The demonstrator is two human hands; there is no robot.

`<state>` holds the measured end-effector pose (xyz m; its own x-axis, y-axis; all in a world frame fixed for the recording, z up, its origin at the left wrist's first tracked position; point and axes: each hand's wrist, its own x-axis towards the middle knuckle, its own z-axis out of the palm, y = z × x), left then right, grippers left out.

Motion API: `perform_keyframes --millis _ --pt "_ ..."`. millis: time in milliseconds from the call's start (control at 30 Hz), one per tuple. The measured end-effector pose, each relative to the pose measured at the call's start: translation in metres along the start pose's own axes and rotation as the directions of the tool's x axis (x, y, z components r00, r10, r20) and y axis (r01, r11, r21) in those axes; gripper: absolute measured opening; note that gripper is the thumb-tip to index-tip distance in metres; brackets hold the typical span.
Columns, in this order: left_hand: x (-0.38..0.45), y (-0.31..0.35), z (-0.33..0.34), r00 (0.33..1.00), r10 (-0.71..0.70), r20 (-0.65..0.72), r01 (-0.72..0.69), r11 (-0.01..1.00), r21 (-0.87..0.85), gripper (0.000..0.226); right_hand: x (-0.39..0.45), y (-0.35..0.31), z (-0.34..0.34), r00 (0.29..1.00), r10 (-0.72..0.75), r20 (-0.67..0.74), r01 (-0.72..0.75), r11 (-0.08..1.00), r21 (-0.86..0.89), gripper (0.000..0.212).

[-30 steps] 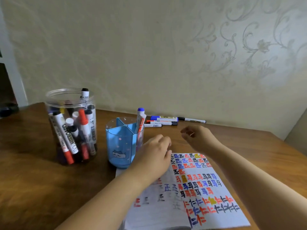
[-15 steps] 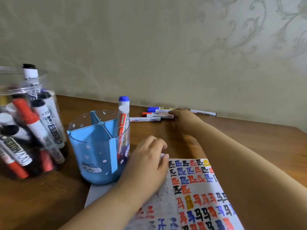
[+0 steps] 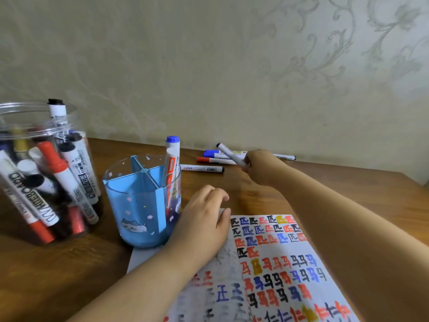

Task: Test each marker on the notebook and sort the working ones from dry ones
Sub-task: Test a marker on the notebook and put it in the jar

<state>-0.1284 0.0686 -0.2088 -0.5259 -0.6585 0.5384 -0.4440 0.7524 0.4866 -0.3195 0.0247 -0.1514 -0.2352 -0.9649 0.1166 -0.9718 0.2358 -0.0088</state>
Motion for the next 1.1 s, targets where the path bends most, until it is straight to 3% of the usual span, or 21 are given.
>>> perform_keyframes --millis 67,133,200,400,467,500,533,600,667,700,767,833,933,1100 --pt "-0.002 0.004 -0.004 1.0 -0.004 -0.021 0.003 0.999 -0.041 0.027 -0.032 -0.004 -0.016 0.998 0.059 0.015 -0.06 0.959 0.277 0.025" --pt "-0.003 0.012 -0.011 0.998 -0.02 -0.054 0.016 0.997 -0.078 0.028 -0.07 -0.011 -0.025 0.986 0.124 0.108 -0.164 0.718 0.676 0.021" --pt "-0.003 0.024 -0.018 0.996 -0.05 -0.071 0.041 0.992 -0.117 0.028 -0.105 -0.017 -0.026 0.978 0.108 0.178 -0.208 0.446 0.871 0.015" --pt "-0.017 0.054 -0.034 0.964 -0.086 0.25 0.09 0.996 -0.005 0.027 -0.181 -0.032 -0.021 0.948 0.149 0.282 -0.276 -0.056 0.959 0.018" --pt "-0.028 0.055 -0.041 0.95 -0.093 0.297 0.106 0.994 -0.026 0.026 -0.198 -0.035 -0.025 0.936 0.116 0.333 -0.313 -0.16 0.936 0.019" --pt "-0.033 0.055 -0.044 0.947 -0.092 0.306 0.107 0.994 -0.031 0.025 -0.206 -0.038 -0.028 0.931 0.109 0.35 -0.337 -0.12 0.934 0.022" --pt "-0.038 0.054 -0.047 0.948 -0.088 0.305 0.101 0.994 -0.027 0.025 -0.213 -0.041 -0.031 0.927 0.127 0.354 -0.362 0.043 0.931 0.026" --pt "-0.046 0.052 -0.051 0.95 -0.085 0.301 0.092 0.996 -0.008 0.028 -0.225 -0.046 -0.035 0.951 0.196 0.239 -0.307 0.526 0.793 0.033" --pt "-0.053 0.051 -0.053 0.944 -0.073 0.322 0.078 0.997 -0.003 0.032 -0.232 -0.048 -0.032 0.981 0.153 -0.117 -0.081 0.877 0.473 0.029" --pt "-0.055 0.05 -0.053 0.942 -0.056 0.33 0.062 0.998 -0.008 0.032 -0.232 -0.049 -0.029 0.955 0.037 -0.293 0.043 0.964 0.262 0.022" --pt "-0.057 0.052 -0.051 0.941 -0.021 0.337 0.029 0.999 -0.02 0.025 -0.227 -0.048 -0.02 0.895 -0.208 -0.395 0.22 0.975 -0.016 0.023" --pt "-0.058 0.051 -0.049 0.937 -0.005 0.349 0.021 0.999 -0.04 0.018 -0.219 -0.051 -0.009 0.893 -0.341 -0.292 0.339 0.939 -0.06 0.025" --pt "-0.059 0.04 -0.046 0.914 0.006 0.406 0.003 1.0 -0.021 0.019 -0.214 -0.057 0.007 0.919 -0.375 -0.123 0.372 0.927 -0.045 0.024" --pt "-0.059 0.033 -0.05 0.875 0.05 0.481 -0.065 0.998 0.013 0.017 -0.212 -0.059 0.013 0.93 -0.356 -0.087 0.357 0.934 -0.009 0.024"
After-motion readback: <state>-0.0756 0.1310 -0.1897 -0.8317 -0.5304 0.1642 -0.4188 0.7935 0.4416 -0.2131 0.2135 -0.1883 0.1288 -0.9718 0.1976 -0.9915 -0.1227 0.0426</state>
